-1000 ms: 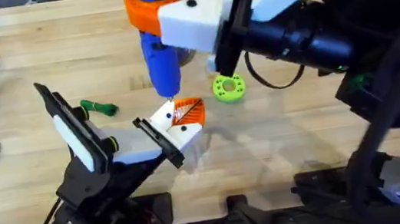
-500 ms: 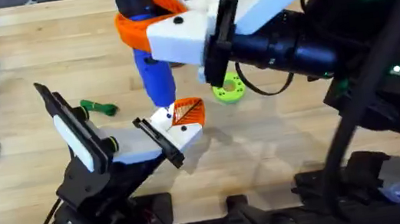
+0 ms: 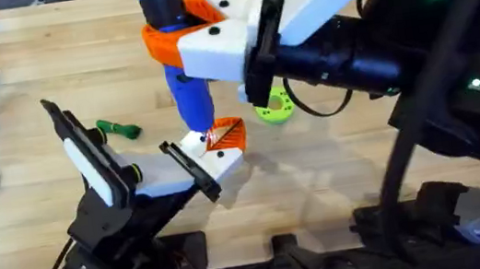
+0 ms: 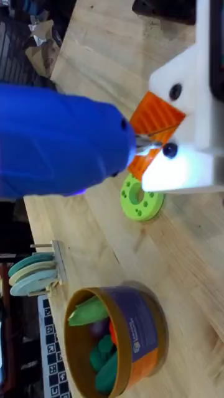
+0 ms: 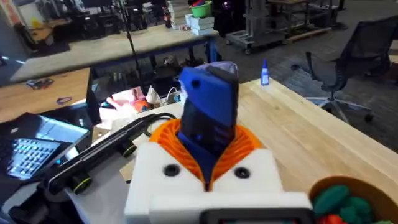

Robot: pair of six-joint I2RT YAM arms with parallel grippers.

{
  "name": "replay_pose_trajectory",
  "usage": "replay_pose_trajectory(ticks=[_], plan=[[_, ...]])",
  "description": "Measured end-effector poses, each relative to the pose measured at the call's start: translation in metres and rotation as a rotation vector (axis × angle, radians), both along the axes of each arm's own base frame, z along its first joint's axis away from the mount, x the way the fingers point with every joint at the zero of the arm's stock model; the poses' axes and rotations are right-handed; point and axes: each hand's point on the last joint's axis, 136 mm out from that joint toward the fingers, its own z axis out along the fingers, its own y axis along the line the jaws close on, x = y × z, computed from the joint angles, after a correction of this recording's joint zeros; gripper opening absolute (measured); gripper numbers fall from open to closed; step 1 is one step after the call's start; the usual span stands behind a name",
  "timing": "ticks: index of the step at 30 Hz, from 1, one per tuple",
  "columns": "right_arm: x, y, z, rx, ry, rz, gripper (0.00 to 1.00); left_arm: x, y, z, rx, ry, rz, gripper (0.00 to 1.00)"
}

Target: Pick up the gripper from the table and insert it into the empty holder that is missing its gripper. Then pick up a screw, insert it into the mounting hole, and use the screwdriver to tighten it. Finally, clean up the table by picking up the vegetable and placing it into the bucket.

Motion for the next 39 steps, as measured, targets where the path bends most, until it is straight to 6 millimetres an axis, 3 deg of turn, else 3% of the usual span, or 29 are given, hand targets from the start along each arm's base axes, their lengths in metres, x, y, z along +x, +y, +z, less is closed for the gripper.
replay_pose_trajectory(ticks=[39], plan=[[-0.0018, 0.0042, -0.0003, 0.004, -0.004, 0.010, 0.023, 0.0001, 0.0000, 0.0001, 0.000, 0.000, 0.000, 0.008]])
